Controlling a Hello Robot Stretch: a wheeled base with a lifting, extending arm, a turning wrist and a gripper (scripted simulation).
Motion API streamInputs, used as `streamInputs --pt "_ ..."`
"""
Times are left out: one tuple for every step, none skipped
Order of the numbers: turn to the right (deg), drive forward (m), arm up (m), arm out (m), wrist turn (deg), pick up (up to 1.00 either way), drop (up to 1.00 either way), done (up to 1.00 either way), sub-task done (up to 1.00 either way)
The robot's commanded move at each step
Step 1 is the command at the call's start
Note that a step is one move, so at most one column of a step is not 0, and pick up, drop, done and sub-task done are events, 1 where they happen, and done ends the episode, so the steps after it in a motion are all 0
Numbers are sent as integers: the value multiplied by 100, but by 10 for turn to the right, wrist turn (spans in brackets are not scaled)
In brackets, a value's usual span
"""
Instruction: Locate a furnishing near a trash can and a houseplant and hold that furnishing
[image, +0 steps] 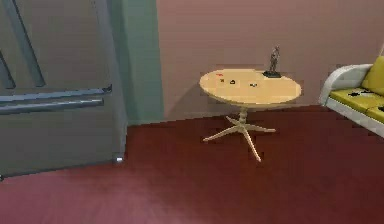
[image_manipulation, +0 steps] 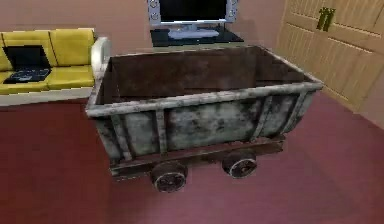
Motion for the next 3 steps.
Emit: streamInputs --pt "-300 0 0 0 0 0 0 0 0" --pt "0 75 0 0 0 0 0 0 0" --pt "-450 0 0 0 0 0 0 0 0"
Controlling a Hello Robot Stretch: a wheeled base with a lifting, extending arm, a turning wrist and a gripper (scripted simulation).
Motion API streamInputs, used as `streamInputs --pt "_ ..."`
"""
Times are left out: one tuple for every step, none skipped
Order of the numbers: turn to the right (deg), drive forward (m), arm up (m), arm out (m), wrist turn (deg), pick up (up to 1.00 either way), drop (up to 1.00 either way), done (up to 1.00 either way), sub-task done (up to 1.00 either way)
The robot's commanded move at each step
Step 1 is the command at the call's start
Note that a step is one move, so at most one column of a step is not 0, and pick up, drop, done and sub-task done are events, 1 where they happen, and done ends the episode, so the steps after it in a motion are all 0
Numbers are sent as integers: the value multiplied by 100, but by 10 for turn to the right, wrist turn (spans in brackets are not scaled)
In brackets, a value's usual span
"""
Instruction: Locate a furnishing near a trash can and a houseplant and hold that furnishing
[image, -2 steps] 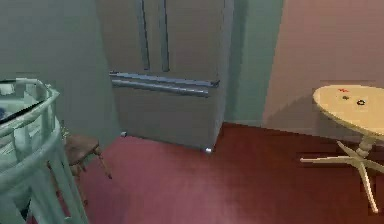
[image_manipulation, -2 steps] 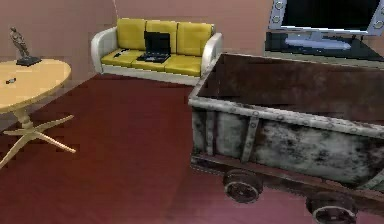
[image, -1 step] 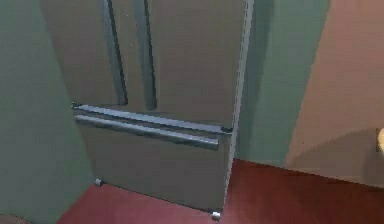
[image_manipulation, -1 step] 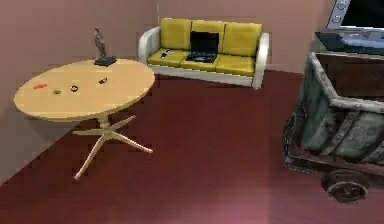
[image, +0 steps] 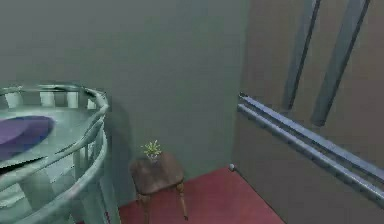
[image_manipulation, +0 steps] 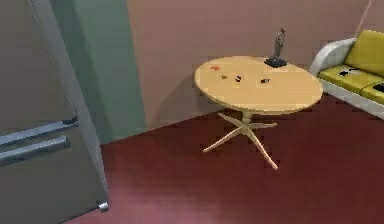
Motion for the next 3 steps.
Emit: streamInputs --pt "-450 0 0 0 0 0 0 0 0" --pt "-450 0 0 0 0 0 0 0 0" --pt "-120 0 0 0 0 0 0 0 0"
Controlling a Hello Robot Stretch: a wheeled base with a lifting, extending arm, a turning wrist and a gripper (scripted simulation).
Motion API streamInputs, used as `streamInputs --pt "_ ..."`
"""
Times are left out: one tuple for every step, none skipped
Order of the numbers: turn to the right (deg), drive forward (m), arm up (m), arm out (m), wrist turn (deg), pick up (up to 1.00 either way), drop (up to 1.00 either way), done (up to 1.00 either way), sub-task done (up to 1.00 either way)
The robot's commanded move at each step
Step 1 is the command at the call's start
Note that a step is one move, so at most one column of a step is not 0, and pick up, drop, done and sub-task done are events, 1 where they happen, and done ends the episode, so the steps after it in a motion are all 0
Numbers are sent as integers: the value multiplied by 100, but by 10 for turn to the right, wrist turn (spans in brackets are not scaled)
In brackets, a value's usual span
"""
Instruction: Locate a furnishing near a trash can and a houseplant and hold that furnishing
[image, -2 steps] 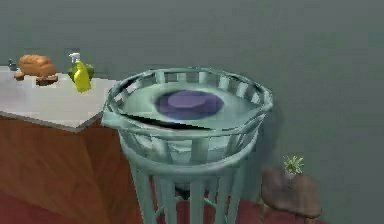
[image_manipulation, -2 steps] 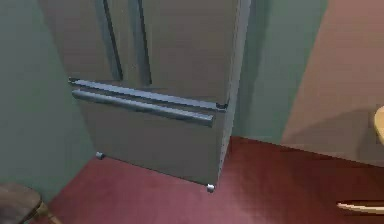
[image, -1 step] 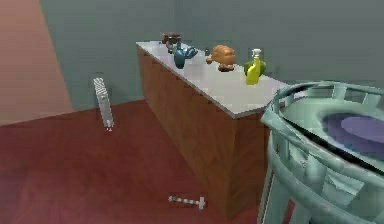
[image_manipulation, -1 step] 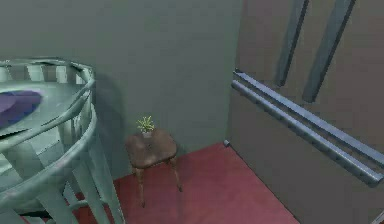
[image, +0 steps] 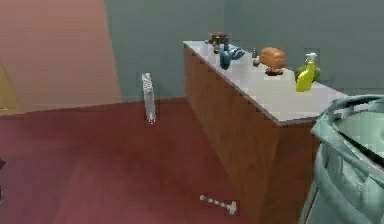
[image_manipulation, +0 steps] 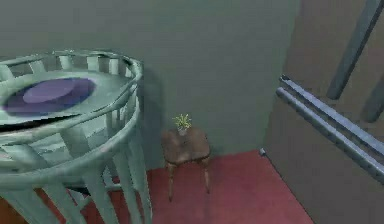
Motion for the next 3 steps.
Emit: streamInputs --pt "450 0 0 0 0 0 0 0 0" --pt "450 0 0 0 0 0 0 0 0" --pt "60 0 0 0 0 0 0 0 0"
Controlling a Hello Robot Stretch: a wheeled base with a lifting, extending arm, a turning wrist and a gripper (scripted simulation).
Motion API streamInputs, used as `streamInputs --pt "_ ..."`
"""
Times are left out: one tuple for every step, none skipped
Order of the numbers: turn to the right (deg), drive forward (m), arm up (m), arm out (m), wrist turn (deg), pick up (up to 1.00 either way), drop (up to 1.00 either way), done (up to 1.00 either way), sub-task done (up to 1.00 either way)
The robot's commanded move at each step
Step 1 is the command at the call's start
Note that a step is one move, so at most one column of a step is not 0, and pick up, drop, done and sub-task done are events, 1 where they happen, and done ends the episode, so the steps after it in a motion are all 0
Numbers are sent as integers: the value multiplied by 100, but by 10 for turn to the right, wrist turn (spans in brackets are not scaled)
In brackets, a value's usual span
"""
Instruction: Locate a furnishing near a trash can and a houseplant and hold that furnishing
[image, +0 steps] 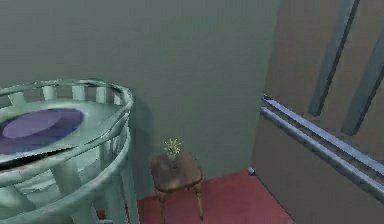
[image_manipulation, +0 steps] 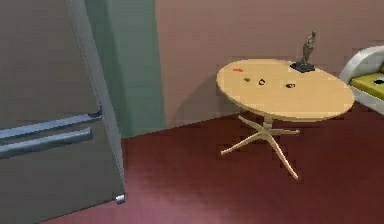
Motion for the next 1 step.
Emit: streamInputs --pt "0 40 0 0 0 0 0 0 0"
